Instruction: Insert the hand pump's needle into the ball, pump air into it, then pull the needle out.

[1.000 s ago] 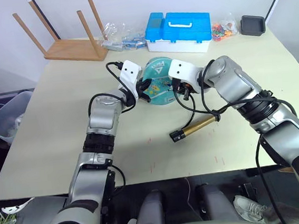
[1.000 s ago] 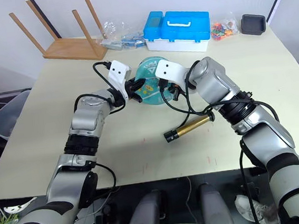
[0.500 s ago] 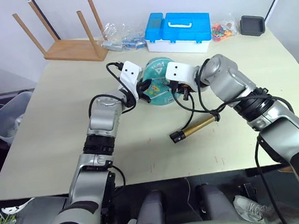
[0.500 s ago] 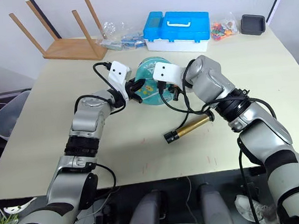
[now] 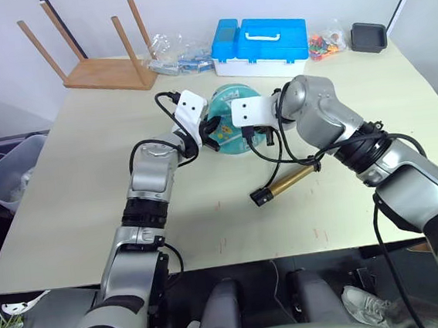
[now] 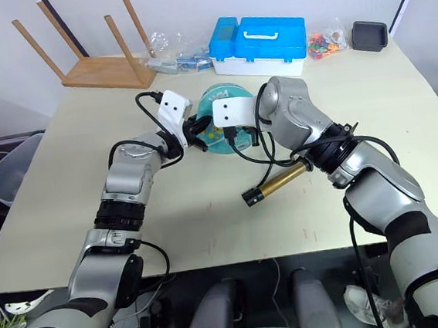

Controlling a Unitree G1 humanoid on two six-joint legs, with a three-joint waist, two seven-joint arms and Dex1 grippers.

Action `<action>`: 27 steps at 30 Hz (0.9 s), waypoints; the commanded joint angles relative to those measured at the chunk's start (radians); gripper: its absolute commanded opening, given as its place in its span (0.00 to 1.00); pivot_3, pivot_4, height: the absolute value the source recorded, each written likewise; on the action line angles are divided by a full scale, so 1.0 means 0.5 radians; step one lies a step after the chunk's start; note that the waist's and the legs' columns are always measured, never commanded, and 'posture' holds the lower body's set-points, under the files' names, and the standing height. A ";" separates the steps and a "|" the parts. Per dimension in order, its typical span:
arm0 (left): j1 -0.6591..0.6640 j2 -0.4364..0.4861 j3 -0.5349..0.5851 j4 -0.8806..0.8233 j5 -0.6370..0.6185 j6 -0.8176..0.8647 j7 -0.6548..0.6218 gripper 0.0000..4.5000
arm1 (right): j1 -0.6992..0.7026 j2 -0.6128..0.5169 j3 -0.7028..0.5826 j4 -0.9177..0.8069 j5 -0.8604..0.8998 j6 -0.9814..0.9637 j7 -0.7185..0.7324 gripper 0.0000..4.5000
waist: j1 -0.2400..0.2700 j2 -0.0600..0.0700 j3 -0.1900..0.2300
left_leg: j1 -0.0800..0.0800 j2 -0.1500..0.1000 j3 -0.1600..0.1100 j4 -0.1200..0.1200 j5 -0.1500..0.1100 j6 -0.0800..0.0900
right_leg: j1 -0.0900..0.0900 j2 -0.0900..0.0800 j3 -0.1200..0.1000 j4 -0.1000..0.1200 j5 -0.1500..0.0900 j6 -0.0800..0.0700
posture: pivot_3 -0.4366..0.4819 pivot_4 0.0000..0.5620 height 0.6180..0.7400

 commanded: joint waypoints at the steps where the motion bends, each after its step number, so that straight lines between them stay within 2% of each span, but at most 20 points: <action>1: 0.020 -0.008 -0.032 -0.030 0.014 -0.018 -0.022 0.00 | -0.058 0.078 0.019 0.016 -0.068 -0.091 -0.001 0.07 | -0.002 0.000 0.000 | 0.001 0.000 0.000 0.000 0.001 -0.002 | 0.000 0.000 0.000 0.000 0.000 0.000 | 0.48 0.27 1.00; 15: 0.039 -0.024 -0.017 -0.034 0.023 -0.017 -0.015 0.00 | -0.030 0.267 -0.080 0.011 -0.069 -0.115 0.117 0.07 | -0.030 0.000 -0.002 | 0.003 0.001 0.000 -0.002 0.001 -0.002 | 0.000 0.000 -0.002 0.002 0.001 -0.002 | 0.48 0.27 1.00; 27: 0.070 -0.035 -0.013 -0.080 0.019 0.003 -0.032 0.00 | -0.081 0.473 -0.128 0.376 -0.108 -0.224 0.039 0.07 | -0.047 -0.004 -0.007 | 0.019 0.003 0.007 -0.011 -0.001 0.001 | 0.005 -0.001 -0.003 0.004 0.003 -0.006 | 0.48 0.27 1.00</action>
